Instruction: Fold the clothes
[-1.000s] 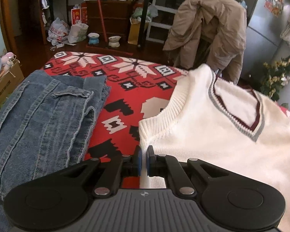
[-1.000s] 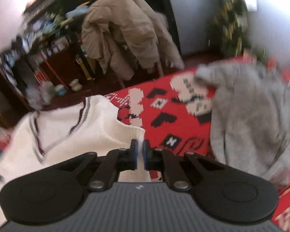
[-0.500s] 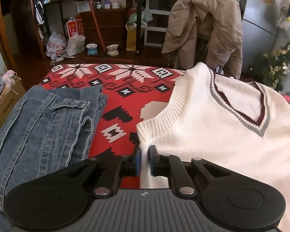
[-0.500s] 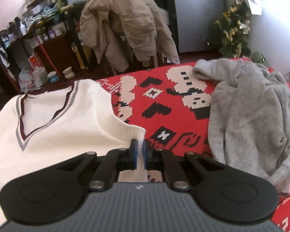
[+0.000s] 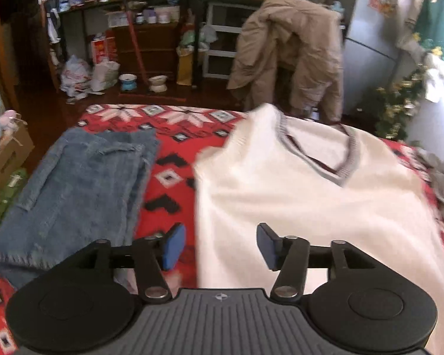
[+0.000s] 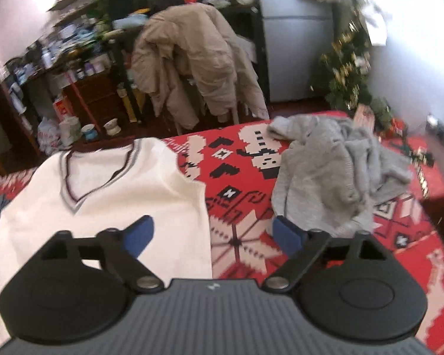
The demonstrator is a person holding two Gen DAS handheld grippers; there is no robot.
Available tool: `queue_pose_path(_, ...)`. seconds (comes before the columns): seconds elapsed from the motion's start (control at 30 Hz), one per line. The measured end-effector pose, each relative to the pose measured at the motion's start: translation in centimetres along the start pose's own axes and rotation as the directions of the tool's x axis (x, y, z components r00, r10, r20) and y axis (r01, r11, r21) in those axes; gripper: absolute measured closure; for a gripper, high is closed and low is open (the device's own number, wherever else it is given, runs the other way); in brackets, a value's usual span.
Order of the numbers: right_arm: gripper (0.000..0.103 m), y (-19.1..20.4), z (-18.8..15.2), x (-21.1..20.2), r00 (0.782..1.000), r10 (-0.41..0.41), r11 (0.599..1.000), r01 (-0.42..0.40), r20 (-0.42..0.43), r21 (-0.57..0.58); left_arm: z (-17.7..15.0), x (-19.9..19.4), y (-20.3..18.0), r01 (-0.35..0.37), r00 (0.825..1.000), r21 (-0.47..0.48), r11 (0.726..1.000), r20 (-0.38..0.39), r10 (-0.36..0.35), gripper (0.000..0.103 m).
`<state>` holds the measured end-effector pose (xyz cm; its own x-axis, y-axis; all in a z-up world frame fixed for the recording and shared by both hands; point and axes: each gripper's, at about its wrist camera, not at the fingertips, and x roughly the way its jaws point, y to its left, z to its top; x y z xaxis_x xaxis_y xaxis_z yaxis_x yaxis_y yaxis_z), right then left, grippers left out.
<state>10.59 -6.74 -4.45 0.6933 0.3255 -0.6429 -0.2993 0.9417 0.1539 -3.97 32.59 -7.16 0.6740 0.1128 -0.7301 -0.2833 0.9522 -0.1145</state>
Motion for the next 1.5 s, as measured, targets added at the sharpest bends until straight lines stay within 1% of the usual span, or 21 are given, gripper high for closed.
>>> queue_pose_path(0.03,0.003,0.3,-0.5,-1.2,1.000,-0.006,1.000,0.006,0.009,-0.022,-0.5,-0.6,-0.4,0.018,1.000,-0.001,1.000,-0.002,-0.018,0.045)
queue_pose_path(0.07,0.001,0.6,-1.0,-2.1,1.000,-0.007,1.000,0.008,0.016,-0.029,-0.9,-1.1,-0.8,0.030,1.000,-0.003,1.000,-0.005,-0.030,0.044)
queue_pose_path(0.2,0.001,1.5,-2.7,-5.2,1.000,0.015,0.999,-0.014,0.002,-0.029,-2.9,-3.1,-2.7,0.039,0.999,0.021,0.999,-0.020,-0.039,0.039)
queue_pose_path(0.3,0.001,2.3,-3.9,-7.1,1.000,0.007,0.999,-0.007,0.003,-0.035,-4.4,-4.2,-3.9,0.047,0.998,0.042,0.998,-0.040,-0.045,0.036)
queue_pose_path(0.43,0.001,3.7,-5.7,-8.9,0.999,0.035,0.997,-0.035,-0.005,-0.064,-6.0,-5.4,-5.2,0.006,0.998,0.044,0.999,-0.059,-0.003,0.035)
queue_pose_path(0.5,0.001,4.5,-6.7,-9.4,0.998,0.052,0.995,-0.054,-0.017,-0.084,-6.7,-5.9,-5.8,0.007,0.999,0.047,0.999,-0.053,-0.004,0.030)
queue_pose_path(0.53,0.001,4.9,-7.2,-9.5,0.998,0.052,0.995,-0.055,-0.026,-0.089,-7.0,-6.1,-6.0,0.006,0.999,0.048,0.999,-0.049,-0.003,0.029)
queue_pose_path(0.67,0.001,6.5,-8.5,-10.2,0.998,0.026,0.993,-0.031,-0.048,-0.111,-7.9,-6.9,-7.0,-0.013,0.998,0.050,0.999,-0.056,0.016,0.027)
queue_pose_path(0.8,0.001,7.2,-9.2,-11.3,0.999,0.011,0.993,-0.016,-0.043,-0.114,-8.5,-7.5,-7.3,-0.016,0.998,0.040,0.999,-0.058,0.018,0.025)
queue_pose_path(0.93,0.001,7.0,-9.4,-11.9,0.999,-0.004,0.995,-0.001,-0.043,-0.104,-8.8,-7.9,-7.5,-0.058,0.996,0.007,0.998,-0.068,0.059,0.025)
queue_pose_path(1.03,0.001,6.5,-9.5,-12.5,0.999,-0.023,0.996,0.021,-0.029,-0.086,-8.6,-8.0,-7.9,-0.055,0.994,0.068,0.996,-0.090,0.061,0.025)
queue_pose_path(1.1,0.001,6.4,-9.4,-13.0,0.999,-0.027,0.996,0.024,-0.026,-0.086,-8.6,-8.2,-8.3,-0.051,0.994,0.146,0.988,-0.089,0.065,0.024)
queue_pose_path(1.13,0.001,6.4,-9.3,-13.2,0.999,-0.014,0.995,0.011,-0.029,-0.100,-8.7,-8.3,-8.6,-0.084,0.993,0.172,0.981,-0.066,0.097,0.023)
queue_pose_path(1.17,0.001,6.3,-9.1,-13.4,1.000,0.000,0.993,-0.003,-0.031,-0.115,-8.9,-8.5,-8.8,-0.123,0.991,0.171,0.978,-0.038,0.131,0.023)
queue_pose_path(1.2,0.001,6.4,-9.0,-13.6,0.999,0.015,0.990,-0.019,-0.032,-0.137,-8.9,-8.6,-8.8,-0.137,0.990,0.161,0.977,-0.023,0.142,0.020)
queue_pose_path(1.27,0.001,6.6,-8.9,-13.9,1.000,-0.006,0.987,0.003,-0.016,-0.159,-8.7,-8.6,-8.4,-0.082,0.995,0.128,0.988,-0.044,0.089,0.019)
queue_pose_path(1.3,0.001,6.7,-9.0,-14.1,0.999,-0.040,0.987,0.040,0.009,-0.153,-8.5,-8.6,-8.2,-0.056,0.996,0.104,0.993,-0.059,0.062,0.019)
queue_pose_path(1.37,0.001,6.7,-9.0,-14.3,0.992,-0.115,0.985,0.120,0.046,-0.125,-8.4,-8.4,-7.6,-0.038,0.996,0.068,0.997,-0.077,0.043,0.019)
queue_pose_path(1.43,0.001,6.2,-8.6,-13.9,0.991,-0.131,0.987,0.131,0.007,-0.088,-8.2,-8.1,-7.1,-0.028,0.995,0.042,0.999,-0.097,0.032,0.020)
queue_pose_path(1.47,0.001,5.8,-8.4,-13.6,0.994,-0.103,0.992,0.101,-0.028,-0.075,-8.2,-8.0,-6.9,-0.023,0.994,0.029,0.999,-0.107,0.026,0.023)
queue_pose_path(1.5,0.001,5.5,-8.3,-13.2,0.995,-0.076,0.996,0.072,-0.063,-0.061,-8.1,-7.8,-6.6,-0.016,0.993,0.014,1.000,-0.120,0.018,0.028)
